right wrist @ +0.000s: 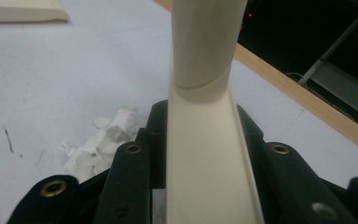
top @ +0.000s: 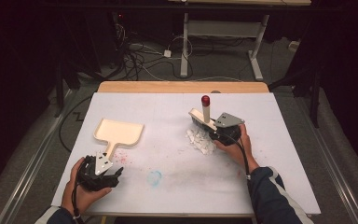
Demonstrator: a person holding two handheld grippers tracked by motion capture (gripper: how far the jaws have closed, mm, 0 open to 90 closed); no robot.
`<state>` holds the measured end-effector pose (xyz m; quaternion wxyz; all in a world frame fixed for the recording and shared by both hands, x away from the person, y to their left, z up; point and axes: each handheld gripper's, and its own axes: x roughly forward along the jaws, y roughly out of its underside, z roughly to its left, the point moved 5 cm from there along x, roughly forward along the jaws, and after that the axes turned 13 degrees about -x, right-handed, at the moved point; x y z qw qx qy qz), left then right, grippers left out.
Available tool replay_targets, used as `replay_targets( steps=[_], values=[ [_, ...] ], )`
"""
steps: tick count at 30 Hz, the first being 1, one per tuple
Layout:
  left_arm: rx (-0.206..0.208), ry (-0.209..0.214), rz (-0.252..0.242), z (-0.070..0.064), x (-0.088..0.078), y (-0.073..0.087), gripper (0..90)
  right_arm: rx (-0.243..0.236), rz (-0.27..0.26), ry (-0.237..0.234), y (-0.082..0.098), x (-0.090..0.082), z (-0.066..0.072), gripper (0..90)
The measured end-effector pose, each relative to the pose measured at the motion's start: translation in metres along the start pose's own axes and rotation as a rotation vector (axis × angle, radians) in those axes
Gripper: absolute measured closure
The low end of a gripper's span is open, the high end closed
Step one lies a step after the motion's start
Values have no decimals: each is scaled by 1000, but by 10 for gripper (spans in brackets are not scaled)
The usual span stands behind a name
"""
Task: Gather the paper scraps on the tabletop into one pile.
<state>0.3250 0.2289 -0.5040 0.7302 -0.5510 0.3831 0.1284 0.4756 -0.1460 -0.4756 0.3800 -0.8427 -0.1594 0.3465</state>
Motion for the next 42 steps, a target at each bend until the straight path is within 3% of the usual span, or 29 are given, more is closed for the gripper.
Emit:
replay_targets(
  steps=[6, 14, 22, 25, 32, 37, 42],
  values=[
    [0, 1, 0, 0, 0, 0, 235, 16, -41, 16, -7, -12, -5, 677],
    [5, -6, -2, 0, -2, 1, 231, 92, -83, 55, -16, -41, -21, 677],
    [9, -7, -10, 0, -4, 0, 229, 137, -67, 76, -17, -61, -26, 676],
    [16, -28, -5, 1, -4, 1, 229, 146, -65, 70, -17, -70, -25, 676],
    [21, -16, -20, 0, -5, 0, 229, 131, -52, 90, -21, -92, -18, 677],
    [15, -18, -19, 1, -6, 1, 229, 124, -35, 105, -15, -105, -15, 676],
    [13, -20, -18, 2, -6, 1, 229, 147, -13, 125, -4, -116, -13, 677]
  ],
)
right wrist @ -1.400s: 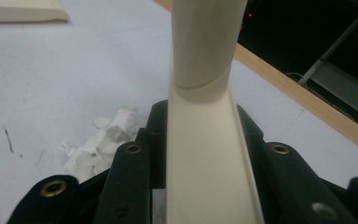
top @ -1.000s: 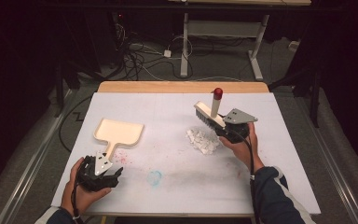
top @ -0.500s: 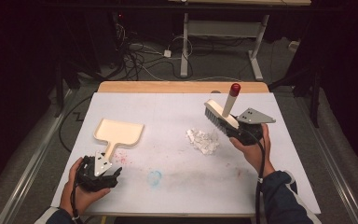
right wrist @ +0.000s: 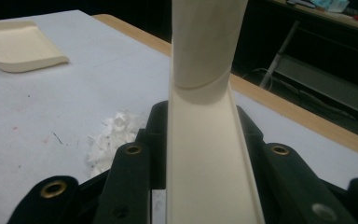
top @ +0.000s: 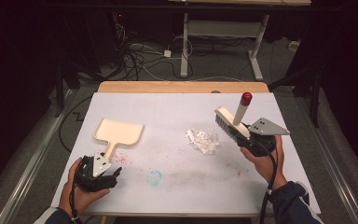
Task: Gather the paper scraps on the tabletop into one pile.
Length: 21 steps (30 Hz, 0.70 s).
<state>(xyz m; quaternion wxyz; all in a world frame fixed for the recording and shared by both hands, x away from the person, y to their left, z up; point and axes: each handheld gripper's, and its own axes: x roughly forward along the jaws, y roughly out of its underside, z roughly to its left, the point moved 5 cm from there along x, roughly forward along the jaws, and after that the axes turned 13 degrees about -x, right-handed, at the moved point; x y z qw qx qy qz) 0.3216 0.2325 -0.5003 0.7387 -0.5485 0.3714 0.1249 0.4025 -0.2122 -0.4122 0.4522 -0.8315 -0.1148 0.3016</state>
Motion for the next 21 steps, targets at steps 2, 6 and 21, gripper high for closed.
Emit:
replay_targets(
  steps=[2, 6, 21],
  values=[
    [-1, 0, 1, 0, 0, 0, 229, 2, 6, 0, 5, -4, 0, 676],
    [-3, -3, 3, 1, 0, 0, 229, 12, 26, 7, 15, -10, 1, 677],
    [-51, -17, 6, 12, 1, 2, 229, 27, 62, -6, 40, -19, 12, 677]
  ],
)
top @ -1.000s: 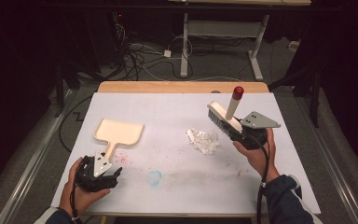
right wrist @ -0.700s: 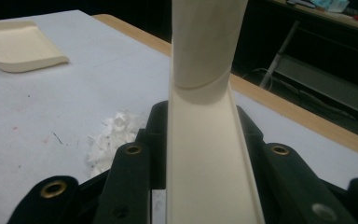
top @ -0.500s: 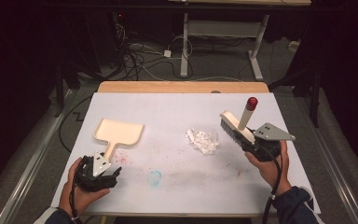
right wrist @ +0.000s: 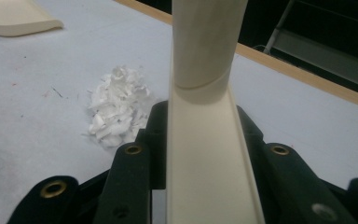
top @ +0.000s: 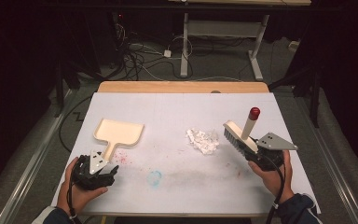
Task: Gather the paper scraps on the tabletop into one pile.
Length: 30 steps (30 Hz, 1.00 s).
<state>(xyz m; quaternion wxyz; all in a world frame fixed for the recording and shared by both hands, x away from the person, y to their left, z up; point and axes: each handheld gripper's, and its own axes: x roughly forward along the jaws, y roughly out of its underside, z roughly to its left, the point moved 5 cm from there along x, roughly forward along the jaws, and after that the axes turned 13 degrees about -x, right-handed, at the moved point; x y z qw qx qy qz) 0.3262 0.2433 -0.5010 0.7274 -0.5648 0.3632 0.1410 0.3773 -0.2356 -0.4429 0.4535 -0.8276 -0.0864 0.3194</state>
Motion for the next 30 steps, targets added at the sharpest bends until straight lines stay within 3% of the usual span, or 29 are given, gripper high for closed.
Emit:
replay_targets(
  steps=[10, 12, 21, 25, 27, 30],
  values=[
    [-117, -5, 17, 20, 10, -4, 228, -8, 2, -1, 7, -7, 4, 677],
    [-138, -6, 34, 24, 15, -4, 213, 9, 5, -2, 7, -7, 4, 677],
    [-236, 41, 103, 36, 42, -9, 212, -1, 8, -4, 7, -5, 5, 677],
    [-310, 52, 120, 46, 56, -13, 247, -4, 11, -11, 7, -3, 5, 677],
    [-344, 94, 123, 48, 62, -14, 269, 0, 9, -11, 7, -4, 5, 676],
    [-349, 89, 119, 48, 65, -18, 296, 5, 7, -15, 7, -3, 5, 677]
  ],
)
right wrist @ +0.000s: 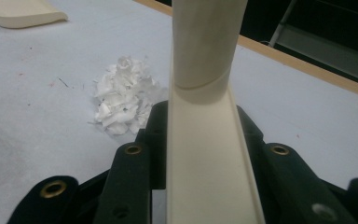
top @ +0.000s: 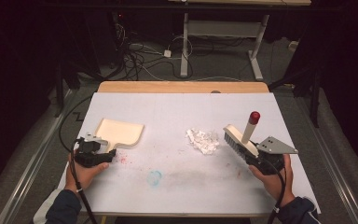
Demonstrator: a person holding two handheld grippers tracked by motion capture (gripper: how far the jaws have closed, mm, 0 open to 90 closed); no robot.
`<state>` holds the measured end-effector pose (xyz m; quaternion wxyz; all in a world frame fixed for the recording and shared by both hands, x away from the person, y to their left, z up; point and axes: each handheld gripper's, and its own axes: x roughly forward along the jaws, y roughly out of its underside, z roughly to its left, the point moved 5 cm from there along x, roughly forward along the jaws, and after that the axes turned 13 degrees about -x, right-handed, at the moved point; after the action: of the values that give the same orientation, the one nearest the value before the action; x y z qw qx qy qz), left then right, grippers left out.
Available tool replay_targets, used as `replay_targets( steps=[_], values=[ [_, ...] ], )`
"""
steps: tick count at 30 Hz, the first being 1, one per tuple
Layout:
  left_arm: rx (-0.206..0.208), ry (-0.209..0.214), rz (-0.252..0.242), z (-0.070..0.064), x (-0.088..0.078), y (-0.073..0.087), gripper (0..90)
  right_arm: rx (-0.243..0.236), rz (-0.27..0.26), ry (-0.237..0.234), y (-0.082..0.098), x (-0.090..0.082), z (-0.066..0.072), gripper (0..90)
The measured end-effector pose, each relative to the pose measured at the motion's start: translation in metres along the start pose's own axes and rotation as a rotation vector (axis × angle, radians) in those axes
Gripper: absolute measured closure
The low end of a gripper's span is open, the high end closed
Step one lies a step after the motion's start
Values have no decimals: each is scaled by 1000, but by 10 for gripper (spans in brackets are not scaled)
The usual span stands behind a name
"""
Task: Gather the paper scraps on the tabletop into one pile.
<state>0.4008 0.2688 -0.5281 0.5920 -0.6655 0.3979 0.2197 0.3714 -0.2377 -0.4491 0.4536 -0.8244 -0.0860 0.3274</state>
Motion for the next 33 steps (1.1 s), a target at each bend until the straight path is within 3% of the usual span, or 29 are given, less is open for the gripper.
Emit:
replay_targets(
  steps=[3, 10, 23, 33],
  values=[
    [-6, 1, 0, -1, 1, -2, 348, 4, 2, -5, 1, 2, 0, 677],
    [17, 5, 1, -2, 4, -8, 628, 9, 7, -3, 1, 5, -1, 676],
    [82, -10, 14, -5, -5, -12, 641, 17, -2, 9, 0, 2, -4, 677],
    [162, 2, -10, -20, -18, -17, 643, 14, -2, 16, 0, 1, -6, 677]
  ],
)
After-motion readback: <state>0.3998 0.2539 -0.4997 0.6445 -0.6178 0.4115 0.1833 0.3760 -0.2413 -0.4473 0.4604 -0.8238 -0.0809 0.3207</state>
